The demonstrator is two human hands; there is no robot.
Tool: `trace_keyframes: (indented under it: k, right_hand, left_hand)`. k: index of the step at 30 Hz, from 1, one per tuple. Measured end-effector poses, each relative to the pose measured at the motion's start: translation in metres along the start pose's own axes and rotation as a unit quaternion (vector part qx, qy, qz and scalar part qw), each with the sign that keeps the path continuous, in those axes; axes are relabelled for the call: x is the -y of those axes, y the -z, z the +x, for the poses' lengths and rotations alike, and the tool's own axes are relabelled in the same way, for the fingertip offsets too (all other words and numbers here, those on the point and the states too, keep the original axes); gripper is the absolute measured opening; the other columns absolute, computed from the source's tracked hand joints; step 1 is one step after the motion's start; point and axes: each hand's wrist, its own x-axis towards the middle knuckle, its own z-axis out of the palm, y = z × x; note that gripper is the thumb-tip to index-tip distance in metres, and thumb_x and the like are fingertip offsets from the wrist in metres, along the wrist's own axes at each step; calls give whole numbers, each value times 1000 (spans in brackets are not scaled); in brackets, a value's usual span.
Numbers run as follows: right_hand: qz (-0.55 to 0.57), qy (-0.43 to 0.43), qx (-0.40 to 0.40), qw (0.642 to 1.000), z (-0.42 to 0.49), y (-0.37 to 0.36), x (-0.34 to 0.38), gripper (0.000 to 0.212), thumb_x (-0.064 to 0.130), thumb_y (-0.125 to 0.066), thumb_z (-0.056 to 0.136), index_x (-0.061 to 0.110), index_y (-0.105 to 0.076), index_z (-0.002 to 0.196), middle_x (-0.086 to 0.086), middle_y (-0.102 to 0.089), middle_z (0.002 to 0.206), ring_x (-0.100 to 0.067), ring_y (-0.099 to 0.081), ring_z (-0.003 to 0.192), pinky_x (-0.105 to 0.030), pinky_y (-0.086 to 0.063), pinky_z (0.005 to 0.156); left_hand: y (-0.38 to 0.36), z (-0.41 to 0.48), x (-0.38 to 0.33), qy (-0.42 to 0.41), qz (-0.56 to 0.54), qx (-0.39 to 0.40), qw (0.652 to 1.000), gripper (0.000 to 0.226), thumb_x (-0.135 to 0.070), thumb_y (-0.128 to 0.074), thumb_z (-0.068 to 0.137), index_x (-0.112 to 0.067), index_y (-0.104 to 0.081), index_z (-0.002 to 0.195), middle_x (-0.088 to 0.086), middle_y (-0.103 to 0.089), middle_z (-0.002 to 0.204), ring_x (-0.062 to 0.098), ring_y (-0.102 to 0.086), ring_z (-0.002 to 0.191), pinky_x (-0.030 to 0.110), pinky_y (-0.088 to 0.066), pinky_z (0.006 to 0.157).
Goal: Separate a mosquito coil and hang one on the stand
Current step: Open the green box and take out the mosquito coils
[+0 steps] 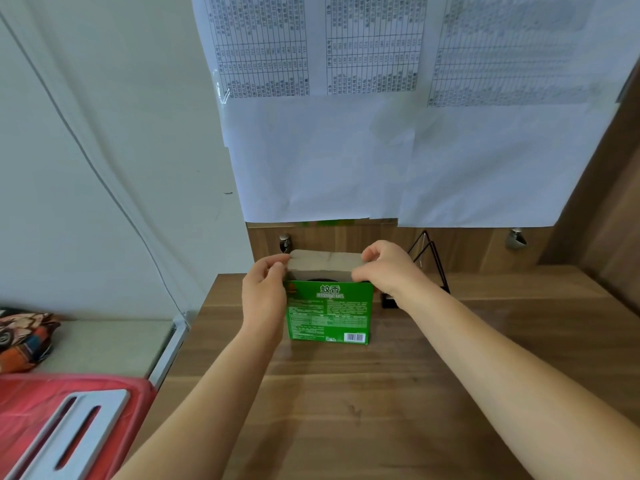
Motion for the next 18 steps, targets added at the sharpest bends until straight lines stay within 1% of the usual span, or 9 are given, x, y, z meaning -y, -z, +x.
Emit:
trace_keyframes:
  k: [3, 5, 7, 9, 12, 14, 15, 16, 18]
  right_hand:
    - [39, -20, 7, 999, -2, 0, 2, 27, 5, -65, 71, 16, -58, 95, -1, -55, 91, -15, -50, 71, -27, -39, 54]
    - [95, -40, 15, 995, -3, 1, 3, 22, 2, -61, 69, 14, -61, 88, -3, -55, 88, -18, -51, 75, -28, -44, 60]
    - [178, -64, 26, 982, -5, 4, 2, 20, -2, -57, 72, 12, -63, 84, -9, -57, 94, -23, -54, 85, -33, -49, 68]
    - [247, -70, 43, 966, -7, 10, -1, 23, -7, -52, 78, 10, -66, 86, -12, -60, 99, -26, -58, 90, -33, -52, 68]
    - [327, -65, 78, 939, -15, 18, -10, 35, -16, -43, 83, 5, -68, 96, -16, -63, 102, -27, -65, 88, -32, -55, 71]
    - [338, -59, 90, 935, -19, 22, -16, 40, -20, -43, 84, 4, -68, 103, -17, -68, 106, -28, -68, 94, -30, -56, 72]
    - [329, -53, 92, 938, -21, 24, -18, 40, -21, -45, 84, 6, -69, 103, -15, -70, 106, -26, -68, 96, -28, -56, 71]
    - [317, -46, 91, 943, -23, 25, -20, 40, -20, -47, 85, 8, -70, 103, -12, -72, 104, -23, -69, 95, -27, -55, 70]
    - [296, -35, 86, 951, -27, 26, -22, 39, -18, -52, 86, 12, -71, 102, -8, -73, 103, -18, -70, 92, -24, -54, 69]
  left_hand:
    - [0, -1, 1, 31, -54, -11, 998, 17, -14, -50, 99, -18, -66, 102, 4, -69, 93, 11, -62, 70, 25, -51, 59]
    - [-1, -3, 3, 39, -78, -31, 996, 6, -20, -57, 96, -18, -62, 100, 3, -69, 94, 9, -63, 67, 23, -51, 57]
    - [-2, -3, 6, 30, -46, -61, 997, 11, -31, -64, 92, -20, -61, 94, 0, -68, 92, 12, -64, 73, 27, -51, 63]
    - [-3, -3, 8, -1, 1, -80, 997, 17, -39, -64, 90, -23, -61, 90, -2, -69, 91, 14, -65, 79, 32, -52, 69]
    - [-4, -4, 9, -65, 70, -77, 992, 17, -44, -57, 94, -28, -60, 88, -7, -68, 91, 10, -64, 83, 27, -47, 64]
    - [-6, -6, 10, -75, 117, -44, 989, 21, -47, -55, 94, -27, -61, 98, -13, -65, 94, 6, -63, 90, 22, -41, 62]
    - [-7, -8, 12, -68, 131, -20, 989, 31, -49, -57, 92, -25, -61, 109, -14, -64, 98, 4, -61, 93, 21, -41, 64]
    - [-9, -10, 13, -59, 137, 8, 989, 44, -52, -60, 89, -23, -58, 121, -15, -63, 102, 2, -60, 95, 20, -41, 66]
    - [-11, -16, 14, -54, 134, 66, 987, 77, -59, -69, 80, -22, -43, 142, -17, -57, 112, 1, -57, 101, 21, -42, 75]
